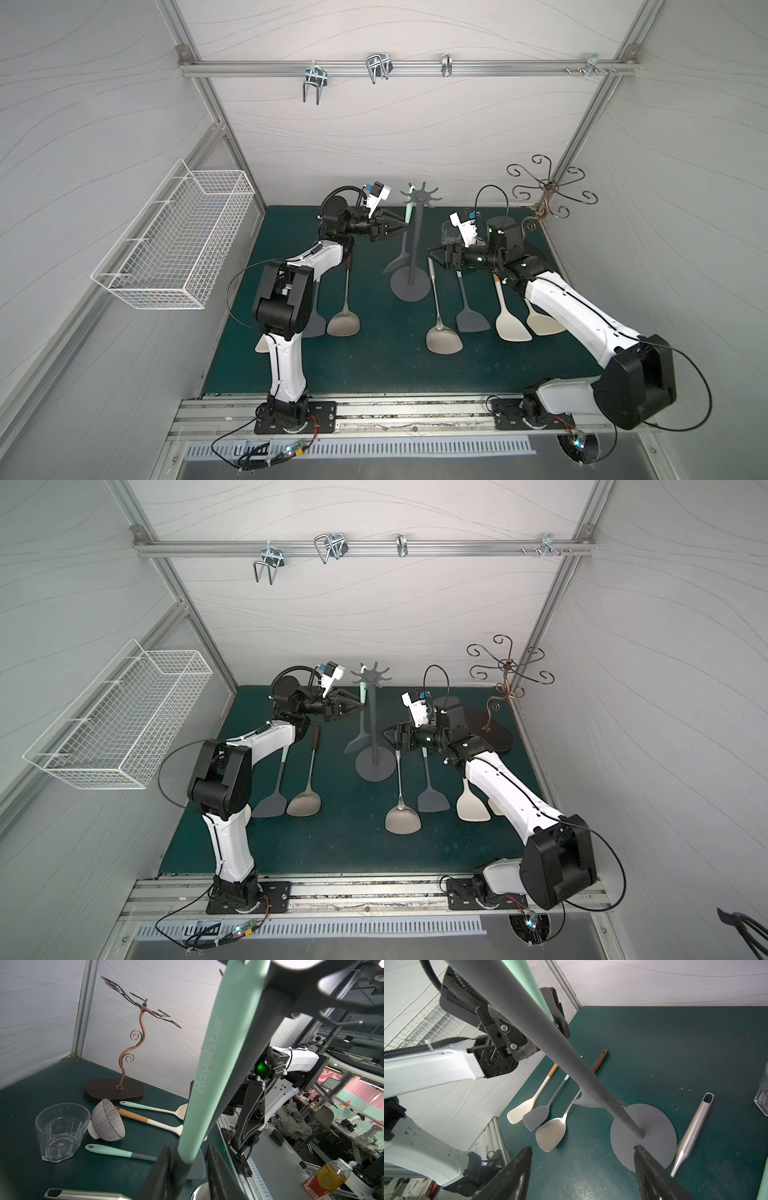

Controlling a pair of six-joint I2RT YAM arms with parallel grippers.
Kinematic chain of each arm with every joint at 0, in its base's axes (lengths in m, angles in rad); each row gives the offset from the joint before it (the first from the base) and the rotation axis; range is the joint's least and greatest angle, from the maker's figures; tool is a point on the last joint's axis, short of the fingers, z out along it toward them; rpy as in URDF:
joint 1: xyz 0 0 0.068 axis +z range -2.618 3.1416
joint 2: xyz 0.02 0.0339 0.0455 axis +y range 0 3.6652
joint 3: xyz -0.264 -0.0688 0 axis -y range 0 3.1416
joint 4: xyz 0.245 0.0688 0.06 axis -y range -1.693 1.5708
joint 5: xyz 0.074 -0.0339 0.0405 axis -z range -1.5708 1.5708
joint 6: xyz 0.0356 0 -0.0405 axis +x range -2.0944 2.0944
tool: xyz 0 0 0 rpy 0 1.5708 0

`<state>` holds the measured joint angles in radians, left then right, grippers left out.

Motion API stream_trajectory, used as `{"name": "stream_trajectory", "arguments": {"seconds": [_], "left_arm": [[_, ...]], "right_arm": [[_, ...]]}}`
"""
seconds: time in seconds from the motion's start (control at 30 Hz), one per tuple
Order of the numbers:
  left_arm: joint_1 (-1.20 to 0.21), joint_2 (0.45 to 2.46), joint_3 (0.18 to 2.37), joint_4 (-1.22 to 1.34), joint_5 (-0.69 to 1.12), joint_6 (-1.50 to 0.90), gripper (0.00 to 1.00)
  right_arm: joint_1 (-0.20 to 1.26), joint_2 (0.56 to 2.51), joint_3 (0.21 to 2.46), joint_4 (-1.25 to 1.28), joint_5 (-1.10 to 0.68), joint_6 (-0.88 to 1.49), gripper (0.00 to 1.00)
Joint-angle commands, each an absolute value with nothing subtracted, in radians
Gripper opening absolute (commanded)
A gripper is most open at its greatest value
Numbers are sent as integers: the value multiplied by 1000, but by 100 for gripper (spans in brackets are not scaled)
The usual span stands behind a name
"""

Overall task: Take the spatula off the kitchen utensil rack
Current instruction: Take off the spatula from the rack.

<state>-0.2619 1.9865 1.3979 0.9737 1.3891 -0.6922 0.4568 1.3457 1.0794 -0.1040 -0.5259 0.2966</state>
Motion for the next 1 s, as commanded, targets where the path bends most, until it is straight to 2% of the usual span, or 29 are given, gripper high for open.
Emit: {"name": "stream_trajectory", "arguments": {"seconds": [0.0,0.2,0.33,0.5,0.7,0.97], "left_arm": [[-267,1954,1402,999,1394,-682,33],[-269,1942,1395,906,1384,-610,27],[-270,1933,1392,888,1378,-603,17],[-270,1889,1370,771,1353,-499,14],[-270,1818,1330,546,1292,-313,7],[-269,1746,1289,481,1207,-232,0]], "right_arm": [[459,1348,1065,-75,-546,314,78],[459,1345,1062,-71,-550,318,78],[459,1341,1056,-69,-551,320,78],[459,1347,1051,-58,-558,327,78],[459,1337,1048,-59,-562,330,78],[459,1315,1031,-57,-569,347,78]]}}
